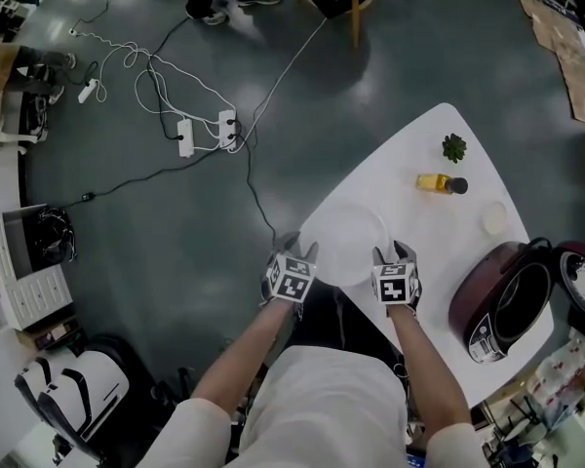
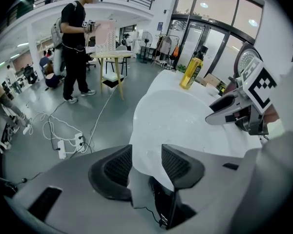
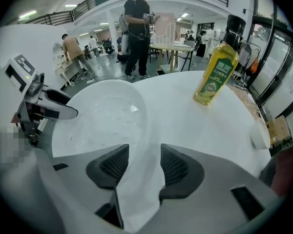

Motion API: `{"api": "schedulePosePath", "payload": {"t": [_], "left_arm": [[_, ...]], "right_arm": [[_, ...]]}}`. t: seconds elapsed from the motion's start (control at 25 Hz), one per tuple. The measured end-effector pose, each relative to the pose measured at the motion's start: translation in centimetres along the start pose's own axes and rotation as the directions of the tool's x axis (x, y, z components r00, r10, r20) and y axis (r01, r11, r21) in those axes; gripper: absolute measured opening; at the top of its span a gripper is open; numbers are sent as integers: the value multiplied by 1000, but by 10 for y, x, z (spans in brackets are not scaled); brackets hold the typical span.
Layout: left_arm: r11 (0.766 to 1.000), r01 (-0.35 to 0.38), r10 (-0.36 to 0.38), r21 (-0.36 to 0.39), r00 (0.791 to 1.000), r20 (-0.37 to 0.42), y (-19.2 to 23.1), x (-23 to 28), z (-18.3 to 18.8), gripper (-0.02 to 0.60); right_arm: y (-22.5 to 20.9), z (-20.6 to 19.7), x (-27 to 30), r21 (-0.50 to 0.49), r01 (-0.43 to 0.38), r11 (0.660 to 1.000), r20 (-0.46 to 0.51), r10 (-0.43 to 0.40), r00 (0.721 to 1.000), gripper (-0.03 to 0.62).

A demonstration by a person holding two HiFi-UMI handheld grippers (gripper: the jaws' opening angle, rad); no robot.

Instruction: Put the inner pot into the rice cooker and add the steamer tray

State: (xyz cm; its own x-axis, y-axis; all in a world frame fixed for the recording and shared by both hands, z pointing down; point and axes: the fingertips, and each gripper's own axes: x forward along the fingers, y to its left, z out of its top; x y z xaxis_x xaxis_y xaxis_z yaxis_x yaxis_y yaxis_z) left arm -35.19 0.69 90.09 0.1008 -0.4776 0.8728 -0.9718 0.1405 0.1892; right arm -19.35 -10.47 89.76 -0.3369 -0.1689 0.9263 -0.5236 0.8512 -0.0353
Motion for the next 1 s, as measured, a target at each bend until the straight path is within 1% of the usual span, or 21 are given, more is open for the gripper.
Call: {"api": "schedulePosePath", "payload": {"t": [0.12,0.16,0.2,0.24,0.44,0.64,1.0], "left_arm": [[1000,4,-4,7,1000,-24,0,4,-3,179],[1000,4,-4,11,1000,-28,0,5,-4,158],[1000,5,-5,14,1000,-30,-1,5,-4,139],[1000,5,-5,14,999,-32,-2,5,-4,118],[1000,-4,4,-3,1000,-19,-6,2,-1,104],[999,1,-2,36,1000,23,-17,-12,18,106],[993,-2,-12,121,993,114,-59,-55,70,103]], "right_arm": [[3,2,3,3,2,1000,-24,-2,1000,208],[5,3,4,1,1,1000,-26,-1,1000,191],[6,4,4,-2,-2,1000,-26,2,1000,160],[7,5,4,-3,-5,1000,-24,5,1000,113],[4,6,-4,26,-20,999,4,20,1000,98],[-6,12,-25,31,-9,999,49,7,999,98],[-37,21,-99,97,56,994,153,-70,986,98]]}}
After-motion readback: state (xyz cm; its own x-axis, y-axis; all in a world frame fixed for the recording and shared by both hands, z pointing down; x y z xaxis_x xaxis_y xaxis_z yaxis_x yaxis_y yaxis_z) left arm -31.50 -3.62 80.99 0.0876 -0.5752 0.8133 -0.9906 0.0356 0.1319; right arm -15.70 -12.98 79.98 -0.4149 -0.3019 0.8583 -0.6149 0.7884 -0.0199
